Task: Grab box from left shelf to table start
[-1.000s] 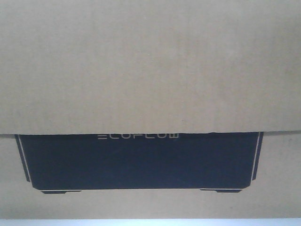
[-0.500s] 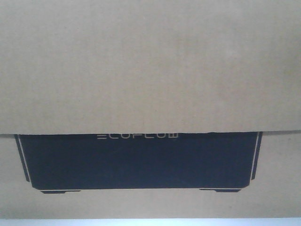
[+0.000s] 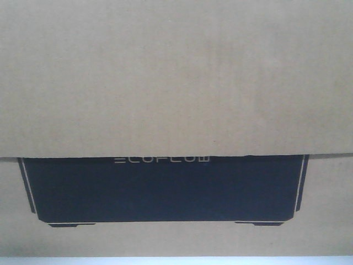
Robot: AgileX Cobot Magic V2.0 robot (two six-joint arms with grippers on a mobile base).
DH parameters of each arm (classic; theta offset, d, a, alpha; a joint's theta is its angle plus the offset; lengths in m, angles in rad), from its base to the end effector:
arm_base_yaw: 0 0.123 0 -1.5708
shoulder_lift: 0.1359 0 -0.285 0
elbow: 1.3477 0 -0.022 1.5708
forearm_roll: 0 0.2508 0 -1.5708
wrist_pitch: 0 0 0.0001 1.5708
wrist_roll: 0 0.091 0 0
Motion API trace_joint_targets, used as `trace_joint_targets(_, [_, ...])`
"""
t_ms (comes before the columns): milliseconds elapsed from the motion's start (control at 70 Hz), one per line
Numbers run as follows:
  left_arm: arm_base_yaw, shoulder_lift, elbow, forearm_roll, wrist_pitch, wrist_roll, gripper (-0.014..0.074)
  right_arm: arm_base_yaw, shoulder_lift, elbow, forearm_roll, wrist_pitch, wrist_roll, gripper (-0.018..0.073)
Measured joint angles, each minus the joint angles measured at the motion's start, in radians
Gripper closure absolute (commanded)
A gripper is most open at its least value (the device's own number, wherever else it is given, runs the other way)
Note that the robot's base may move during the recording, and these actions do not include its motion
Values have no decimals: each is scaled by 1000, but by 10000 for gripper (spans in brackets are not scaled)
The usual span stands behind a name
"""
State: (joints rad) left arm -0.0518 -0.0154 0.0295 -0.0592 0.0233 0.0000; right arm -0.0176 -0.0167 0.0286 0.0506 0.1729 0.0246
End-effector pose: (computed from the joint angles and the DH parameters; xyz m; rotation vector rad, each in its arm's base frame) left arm 0.0564 -0.0031 0.2020 -0.0045 1.5216 -0.0898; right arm 0.0560 -0.0002 0.1887 0.0702 1.6669 0.0503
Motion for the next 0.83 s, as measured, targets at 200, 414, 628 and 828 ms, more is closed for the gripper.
trace_joint_targets(200, [0,0,0,0,0,0,691,0,0,0,0,-17,0,501])
trace_joint_targets(414, [0,0,0,0,0,0,691,0,0,0,0,-18,0,501])
trace_joint_targets(628, [0,0,0,0,0,0,691,0,0,0,0,-18,0,501])
trace_joint_targets(828, [0,0,0,0,0,0,691,0,0,0,0,-20,0,501])
